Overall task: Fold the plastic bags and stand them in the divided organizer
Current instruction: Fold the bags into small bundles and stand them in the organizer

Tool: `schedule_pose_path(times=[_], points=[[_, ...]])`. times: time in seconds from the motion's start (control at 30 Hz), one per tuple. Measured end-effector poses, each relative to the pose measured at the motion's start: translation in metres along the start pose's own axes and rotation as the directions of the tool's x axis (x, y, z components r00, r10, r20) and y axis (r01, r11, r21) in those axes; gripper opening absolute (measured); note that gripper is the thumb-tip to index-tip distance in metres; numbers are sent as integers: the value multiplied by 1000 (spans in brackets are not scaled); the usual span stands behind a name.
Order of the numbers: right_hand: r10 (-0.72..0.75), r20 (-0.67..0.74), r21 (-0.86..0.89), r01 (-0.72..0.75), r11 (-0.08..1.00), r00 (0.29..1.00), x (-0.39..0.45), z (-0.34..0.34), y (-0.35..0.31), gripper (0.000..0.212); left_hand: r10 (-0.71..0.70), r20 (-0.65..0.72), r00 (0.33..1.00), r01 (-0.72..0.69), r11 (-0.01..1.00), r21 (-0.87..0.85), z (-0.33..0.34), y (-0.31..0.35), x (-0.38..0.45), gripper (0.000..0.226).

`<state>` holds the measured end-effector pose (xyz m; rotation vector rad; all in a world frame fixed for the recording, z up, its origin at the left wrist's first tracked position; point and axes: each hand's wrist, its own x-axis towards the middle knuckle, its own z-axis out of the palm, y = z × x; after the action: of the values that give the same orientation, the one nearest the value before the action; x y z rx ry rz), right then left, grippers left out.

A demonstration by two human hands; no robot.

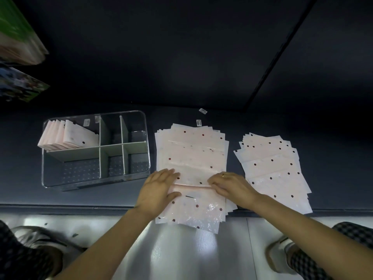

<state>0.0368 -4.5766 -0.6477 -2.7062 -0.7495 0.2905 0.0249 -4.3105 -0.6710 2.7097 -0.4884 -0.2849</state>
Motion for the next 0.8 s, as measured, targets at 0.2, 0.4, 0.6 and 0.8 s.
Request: schedule_pose_path(times=[0.2,0.4,0.6,0.8], points=[[128,297,487,-266,832,946,-29,-10,-1,9,-119,48,992,128,946,-298,-10,-13,-13,17],[258,295,516,-381,767,920,-19,-19,1,6,-262,93,960,271,804,-530,-2,-9,-14,25],[337,186,209,-373,904,923,8,-14,5,17,-355,-80,931,304,880,-365,2,12,-8,29],[395,196,72,-415,907,898,30,2,15,28,109,-148,983,-111,994,-6,22,46,-21,58]])
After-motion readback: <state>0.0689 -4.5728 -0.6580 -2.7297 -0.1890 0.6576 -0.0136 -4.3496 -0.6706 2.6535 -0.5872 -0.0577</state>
